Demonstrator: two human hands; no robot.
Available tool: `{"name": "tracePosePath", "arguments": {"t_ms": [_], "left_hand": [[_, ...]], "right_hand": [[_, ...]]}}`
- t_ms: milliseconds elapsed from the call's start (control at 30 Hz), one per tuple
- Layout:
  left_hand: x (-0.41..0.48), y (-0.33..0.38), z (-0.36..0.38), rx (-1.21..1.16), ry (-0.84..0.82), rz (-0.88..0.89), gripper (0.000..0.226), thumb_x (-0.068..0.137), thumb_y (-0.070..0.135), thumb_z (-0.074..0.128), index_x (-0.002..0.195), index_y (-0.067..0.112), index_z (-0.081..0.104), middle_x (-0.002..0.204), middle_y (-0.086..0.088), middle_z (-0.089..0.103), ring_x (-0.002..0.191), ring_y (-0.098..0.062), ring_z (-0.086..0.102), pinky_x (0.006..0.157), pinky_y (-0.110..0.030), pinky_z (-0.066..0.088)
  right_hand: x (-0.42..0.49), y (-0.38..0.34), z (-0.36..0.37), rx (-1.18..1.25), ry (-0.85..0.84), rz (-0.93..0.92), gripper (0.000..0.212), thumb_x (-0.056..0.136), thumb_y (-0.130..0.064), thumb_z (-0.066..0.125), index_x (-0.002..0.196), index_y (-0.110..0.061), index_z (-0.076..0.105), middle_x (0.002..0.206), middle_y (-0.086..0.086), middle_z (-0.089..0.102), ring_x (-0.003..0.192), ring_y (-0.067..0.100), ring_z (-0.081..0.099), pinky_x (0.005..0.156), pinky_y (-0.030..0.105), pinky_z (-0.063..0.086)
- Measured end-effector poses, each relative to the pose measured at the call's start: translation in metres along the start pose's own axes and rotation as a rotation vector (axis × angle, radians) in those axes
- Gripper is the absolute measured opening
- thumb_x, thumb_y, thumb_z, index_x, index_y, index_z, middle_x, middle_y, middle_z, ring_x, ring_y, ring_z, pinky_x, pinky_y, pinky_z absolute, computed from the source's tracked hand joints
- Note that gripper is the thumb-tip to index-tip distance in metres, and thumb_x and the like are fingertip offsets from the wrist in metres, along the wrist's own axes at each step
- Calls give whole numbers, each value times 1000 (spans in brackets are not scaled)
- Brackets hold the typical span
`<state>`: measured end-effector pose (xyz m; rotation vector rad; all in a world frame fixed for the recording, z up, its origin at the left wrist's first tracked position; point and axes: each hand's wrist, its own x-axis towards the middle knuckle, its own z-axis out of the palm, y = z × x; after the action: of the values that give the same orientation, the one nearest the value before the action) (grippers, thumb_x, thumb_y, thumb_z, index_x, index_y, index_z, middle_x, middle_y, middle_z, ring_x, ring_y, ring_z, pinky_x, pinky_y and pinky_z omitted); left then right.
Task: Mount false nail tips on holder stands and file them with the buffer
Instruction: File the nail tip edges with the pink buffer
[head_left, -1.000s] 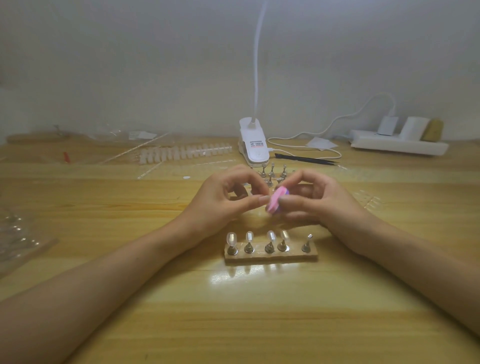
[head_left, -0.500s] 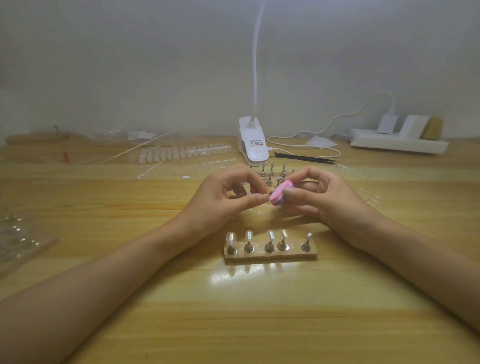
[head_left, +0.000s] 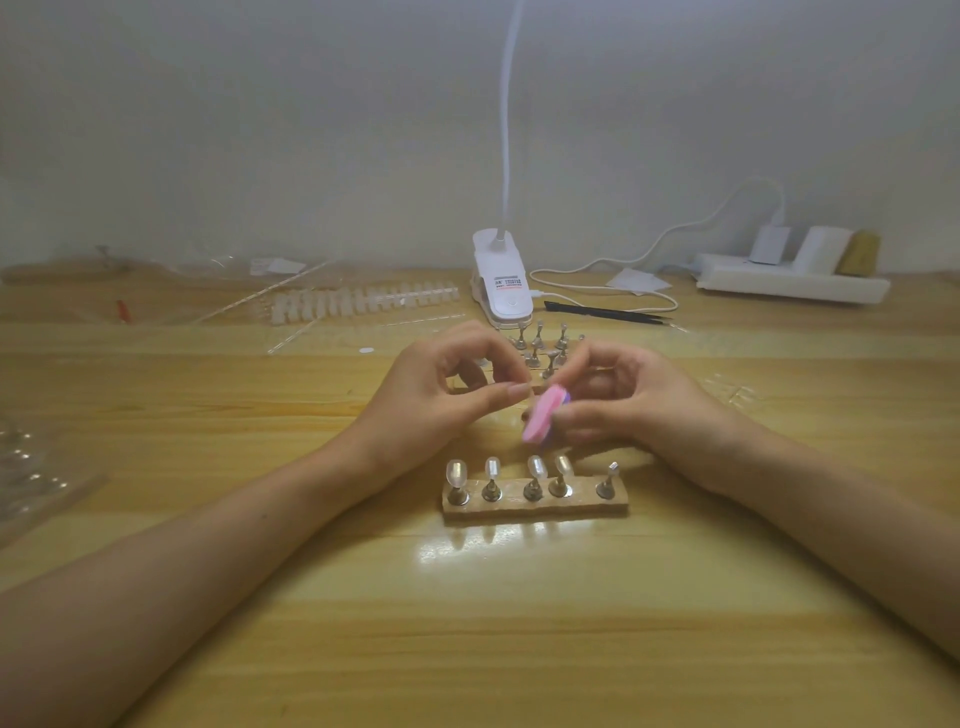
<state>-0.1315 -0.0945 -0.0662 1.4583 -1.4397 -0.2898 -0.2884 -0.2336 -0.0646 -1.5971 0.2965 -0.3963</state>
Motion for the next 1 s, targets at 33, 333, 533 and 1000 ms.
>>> {"name": "tracePosePath", "arguments": {"t_ms": [33, 333, 533, 1000], "left_hand": [[0, 0, 0, 6, -4, 3, 15, 84, 7, 74, 78, 19, 67, 84, 9, 64, 72, 2, 57, 65, -8, 40], [1, -1, 0, 13, -9, 12, 11, 83, 6, 74, 80, 15, 68, 82, 11, 63, 72, 3, 57, 65, -8, 40], [1, -2, 0, 1, -32, 12, 4, 83, 6, 74, 82, 7, 70, 86, -2, 65, 73, 0, 56, 69, -15, 45], [1, -2, 0, 6, -35, 7, 5, 83, 7, 74, 82, 9, 70, 85, 0, 64, 73, 0, 56, 69, -14, 43]], "right_hand": [[0, 1, 0, -20, -19, 0, 23, 74, -13, 79, 91, -12, 64, 96, 17, 77, 83, 31, 76, 65, 28, 60], [2, 1, -1, 22, 73, -11, 28, 76, -13, 75, 97, -5, 60, 97, 18, 76, 88, 28, 75, 71, 29, 61], [1, 2, 1, -5, 28, -14, 30, 74, -16, 78, 97, -6, 60, 96, 17, 77, 87, 28, 76, 70, 27, 60], [1, 0, -1, -7, 48, 4, 30, 75, -13, 76, 98, -5, 60, 97, 19, 76, 88, 29, 76, 73, 30, 61]]}}
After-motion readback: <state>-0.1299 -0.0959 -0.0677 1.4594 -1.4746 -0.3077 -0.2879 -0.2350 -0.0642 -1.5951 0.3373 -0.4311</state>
